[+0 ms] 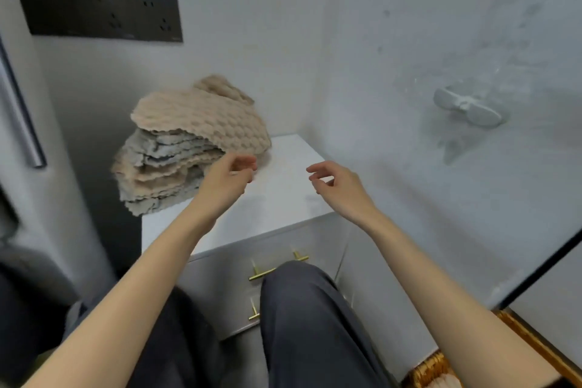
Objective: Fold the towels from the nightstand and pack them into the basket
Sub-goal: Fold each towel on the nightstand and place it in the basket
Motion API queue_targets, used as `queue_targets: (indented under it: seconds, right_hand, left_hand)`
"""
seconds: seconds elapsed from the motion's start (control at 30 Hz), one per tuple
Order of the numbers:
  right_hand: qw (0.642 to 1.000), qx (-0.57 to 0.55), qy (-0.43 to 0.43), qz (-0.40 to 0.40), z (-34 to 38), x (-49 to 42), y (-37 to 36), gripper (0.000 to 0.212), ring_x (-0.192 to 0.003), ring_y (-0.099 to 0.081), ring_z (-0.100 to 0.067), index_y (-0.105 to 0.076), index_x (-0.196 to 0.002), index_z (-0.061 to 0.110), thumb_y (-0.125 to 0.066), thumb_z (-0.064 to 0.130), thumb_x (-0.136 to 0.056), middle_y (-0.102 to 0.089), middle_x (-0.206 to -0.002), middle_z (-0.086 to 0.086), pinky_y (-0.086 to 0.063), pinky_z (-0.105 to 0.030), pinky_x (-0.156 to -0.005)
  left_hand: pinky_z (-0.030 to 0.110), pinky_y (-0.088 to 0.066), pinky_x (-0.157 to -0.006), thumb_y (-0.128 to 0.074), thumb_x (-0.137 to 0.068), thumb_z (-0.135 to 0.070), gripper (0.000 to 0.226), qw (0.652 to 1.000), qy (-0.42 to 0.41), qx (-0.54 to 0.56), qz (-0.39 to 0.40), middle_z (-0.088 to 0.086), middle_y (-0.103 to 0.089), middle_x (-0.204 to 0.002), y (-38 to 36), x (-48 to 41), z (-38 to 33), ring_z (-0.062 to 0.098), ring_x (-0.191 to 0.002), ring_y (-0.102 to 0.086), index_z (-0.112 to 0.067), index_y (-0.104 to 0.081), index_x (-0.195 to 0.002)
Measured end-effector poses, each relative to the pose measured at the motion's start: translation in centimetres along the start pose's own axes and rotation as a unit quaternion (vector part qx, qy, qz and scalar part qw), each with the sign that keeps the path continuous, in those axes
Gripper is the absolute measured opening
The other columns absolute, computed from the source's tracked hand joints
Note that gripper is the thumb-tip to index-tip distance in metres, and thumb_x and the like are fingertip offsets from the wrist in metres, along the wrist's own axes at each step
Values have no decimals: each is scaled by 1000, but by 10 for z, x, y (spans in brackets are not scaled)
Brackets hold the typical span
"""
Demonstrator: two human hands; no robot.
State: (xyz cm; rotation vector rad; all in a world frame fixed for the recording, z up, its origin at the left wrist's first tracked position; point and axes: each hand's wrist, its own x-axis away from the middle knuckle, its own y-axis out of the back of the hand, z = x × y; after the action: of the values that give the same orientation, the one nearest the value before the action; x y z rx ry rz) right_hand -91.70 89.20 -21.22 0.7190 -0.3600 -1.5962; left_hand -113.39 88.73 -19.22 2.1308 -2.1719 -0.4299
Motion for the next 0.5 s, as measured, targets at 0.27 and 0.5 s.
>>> queue_targets:
  seconds: [0.27,0.5]
  right_hand:
    - [996,29,75,27,38,-58,-74,31,-90,-58,-11,-58,-123,22,-51,20,-93,-56,-126,5,-44,-25,-84]
    - [984,39,164,-52,56,-96,-131,31,-115,-45,-4,-55,-120,30,-58,28,-90,-50,-123,13,-40,-23,-80]
  left_hand:
    - [20,-44,-81,-49,-94,-9,28,992,-15,-62,-109,-3,-61,-115,45,-24,42,8,-103,-55,-13,-57,-121]
    - [11,-45,-80,-48,-94,-7,32,991,-25,-49,-125,-5,-61,-115,49,-47,69,4,-103,-57,-19,-55,-123]
